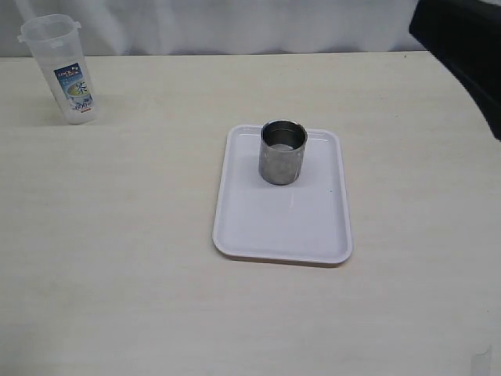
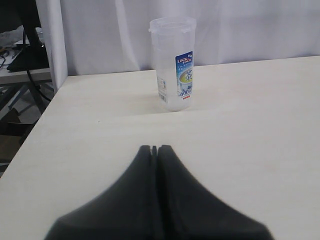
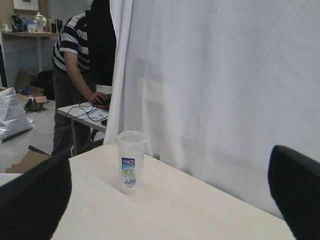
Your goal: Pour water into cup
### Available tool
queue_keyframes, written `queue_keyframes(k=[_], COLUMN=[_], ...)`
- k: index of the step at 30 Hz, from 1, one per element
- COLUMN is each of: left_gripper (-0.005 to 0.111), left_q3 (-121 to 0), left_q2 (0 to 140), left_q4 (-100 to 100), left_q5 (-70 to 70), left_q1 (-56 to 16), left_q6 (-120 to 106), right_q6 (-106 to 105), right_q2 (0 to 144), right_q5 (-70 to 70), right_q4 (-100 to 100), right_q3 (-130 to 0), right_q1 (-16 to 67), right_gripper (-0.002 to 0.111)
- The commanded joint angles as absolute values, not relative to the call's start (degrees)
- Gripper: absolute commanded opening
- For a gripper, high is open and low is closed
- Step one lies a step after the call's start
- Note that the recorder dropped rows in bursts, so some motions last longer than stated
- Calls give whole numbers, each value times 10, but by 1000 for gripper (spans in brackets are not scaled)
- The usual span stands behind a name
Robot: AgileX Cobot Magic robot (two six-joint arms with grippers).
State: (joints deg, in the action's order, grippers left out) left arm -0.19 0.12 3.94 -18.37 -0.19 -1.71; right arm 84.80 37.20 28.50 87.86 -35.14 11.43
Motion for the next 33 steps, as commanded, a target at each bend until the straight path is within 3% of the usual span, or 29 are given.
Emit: queue_keyframes(k=[1, 13, 33], left_gripper=[0, 0, 0], left_q3=[0, 0, 0], left_q2=[0, 0, 0], left_q4=[40, 40, 39], left_q5=[-180, -180, -179], left_q1=[-4, -4, -4], left_q6=[-17, -17, -17], right_q6=[865, 912, 911], right_q2=[319, 232, 231], right_q5=[284, 286, 301], right_q4=[872, 872, 872], right_q3=[-307, -246, -246], right_q1=[113, 113, 113], right_gripper=[110, 110, 110])
